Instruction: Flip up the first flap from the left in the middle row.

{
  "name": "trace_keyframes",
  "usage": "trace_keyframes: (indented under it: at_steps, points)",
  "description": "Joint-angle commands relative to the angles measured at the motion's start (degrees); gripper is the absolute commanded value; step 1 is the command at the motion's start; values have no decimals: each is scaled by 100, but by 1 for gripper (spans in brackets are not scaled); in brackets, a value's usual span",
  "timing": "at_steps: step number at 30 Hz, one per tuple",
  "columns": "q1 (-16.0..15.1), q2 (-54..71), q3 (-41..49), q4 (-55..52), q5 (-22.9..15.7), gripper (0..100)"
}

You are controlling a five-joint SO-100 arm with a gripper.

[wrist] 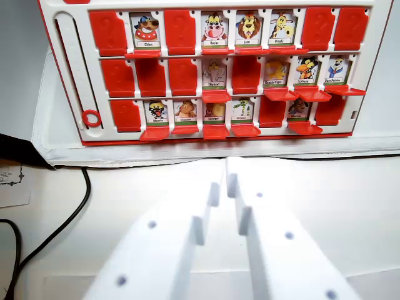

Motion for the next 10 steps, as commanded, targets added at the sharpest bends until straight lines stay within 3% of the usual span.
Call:
trace_keyframes:
  at_steps: [1,10]
  points:
    - [-26,272,-396,9,35,0]
    - [-9,264,-404,0,44,0]
